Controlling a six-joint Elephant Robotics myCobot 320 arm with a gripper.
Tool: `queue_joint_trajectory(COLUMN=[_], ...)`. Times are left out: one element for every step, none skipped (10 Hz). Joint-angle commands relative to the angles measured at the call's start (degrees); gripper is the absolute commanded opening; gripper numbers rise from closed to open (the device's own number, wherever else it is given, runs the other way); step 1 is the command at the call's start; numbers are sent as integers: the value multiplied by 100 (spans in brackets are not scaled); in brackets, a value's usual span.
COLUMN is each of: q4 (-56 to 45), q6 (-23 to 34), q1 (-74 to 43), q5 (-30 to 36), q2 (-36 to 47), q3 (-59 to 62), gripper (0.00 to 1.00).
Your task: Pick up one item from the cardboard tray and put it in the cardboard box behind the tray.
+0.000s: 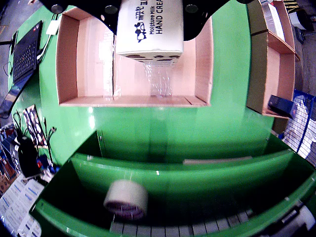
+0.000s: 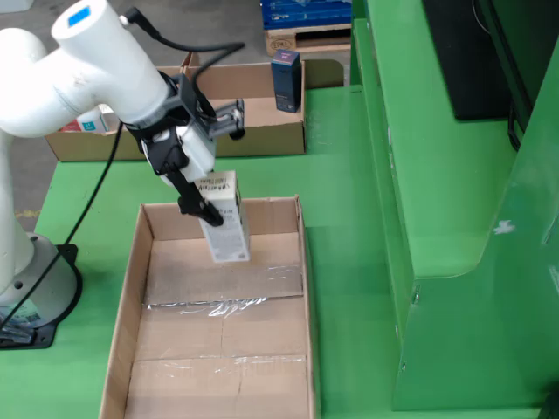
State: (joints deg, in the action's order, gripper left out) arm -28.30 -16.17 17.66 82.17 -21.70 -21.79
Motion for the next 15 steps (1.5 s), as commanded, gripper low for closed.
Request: queue_joint_trajectory(q4=[-44,180,327,451,451,588,693,757,826,603,404,404,404,-141,-141], q6=[42,69,93,119,119,99,103,156,216,191,170,170,170,-34,-34], q1=[-38,-33,6,95,95,237,360,440,573,792,1131,1131,1131,2143,2143], q5=[-69,-118,-162,-221,-221,-321,-392,-392,-416,-459,-579,-579,-579,-934,-934], q2=[-202,-189,-218,-257,-257,-296,-299,-297,-328,-253,-179,-179,-179,-9,-9], q3=[2179,2179,2179,2179,2179,2179,2179,2179,2179,2179,2179,2179,2179,2179,2179], gripper=[0,0,0,0,0,0,0,0,0,0,0,0,0,0,0])
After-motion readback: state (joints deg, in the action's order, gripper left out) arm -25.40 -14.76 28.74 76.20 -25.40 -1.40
